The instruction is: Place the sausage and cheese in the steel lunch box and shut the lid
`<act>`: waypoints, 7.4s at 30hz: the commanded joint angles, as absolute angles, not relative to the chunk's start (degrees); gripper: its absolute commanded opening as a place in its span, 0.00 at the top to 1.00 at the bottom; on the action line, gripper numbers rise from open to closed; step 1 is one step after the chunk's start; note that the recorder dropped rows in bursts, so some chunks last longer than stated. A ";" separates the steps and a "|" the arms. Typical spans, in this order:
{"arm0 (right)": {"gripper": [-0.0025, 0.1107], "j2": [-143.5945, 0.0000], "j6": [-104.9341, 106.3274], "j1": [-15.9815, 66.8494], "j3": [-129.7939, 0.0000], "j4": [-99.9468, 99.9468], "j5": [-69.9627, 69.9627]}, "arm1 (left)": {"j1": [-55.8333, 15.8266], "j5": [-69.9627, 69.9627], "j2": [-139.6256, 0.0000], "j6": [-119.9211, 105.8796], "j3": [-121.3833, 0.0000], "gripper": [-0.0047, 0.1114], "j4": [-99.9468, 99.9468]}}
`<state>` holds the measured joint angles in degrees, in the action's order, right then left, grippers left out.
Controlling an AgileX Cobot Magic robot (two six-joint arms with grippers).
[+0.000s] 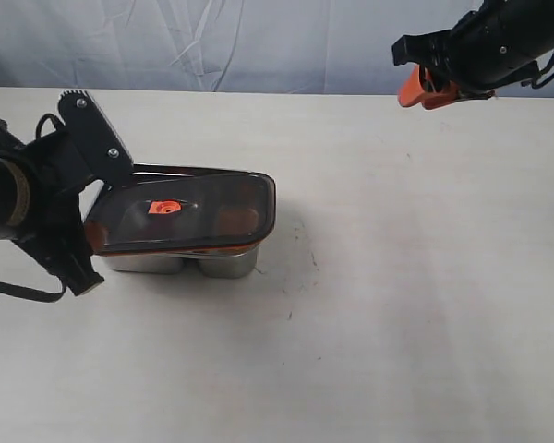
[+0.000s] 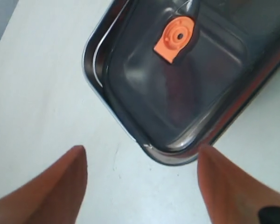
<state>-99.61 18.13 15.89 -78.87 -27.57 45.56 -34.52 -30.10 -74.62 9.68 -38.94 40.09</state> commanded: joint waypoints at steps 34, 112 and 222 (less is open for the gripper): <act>0.98 -111.69 28.89 34.84 -79.15 -40.46 51.89 | -18.17 -32.03 -68.67 29.58 -39.28 0.96 32.27; 0.95 -114.52 28.93 19.42 -79.15 -47.27 69.44 | 1.43 -40.93 -94.14 -66.27 -39.50 0.96 -75.07; 0.99 -124.37 15.94 37.99 -94.03 -28.81 55.45 | 1.50 -37.53 -99.85 -45.05 -54.11 0.96 -46.59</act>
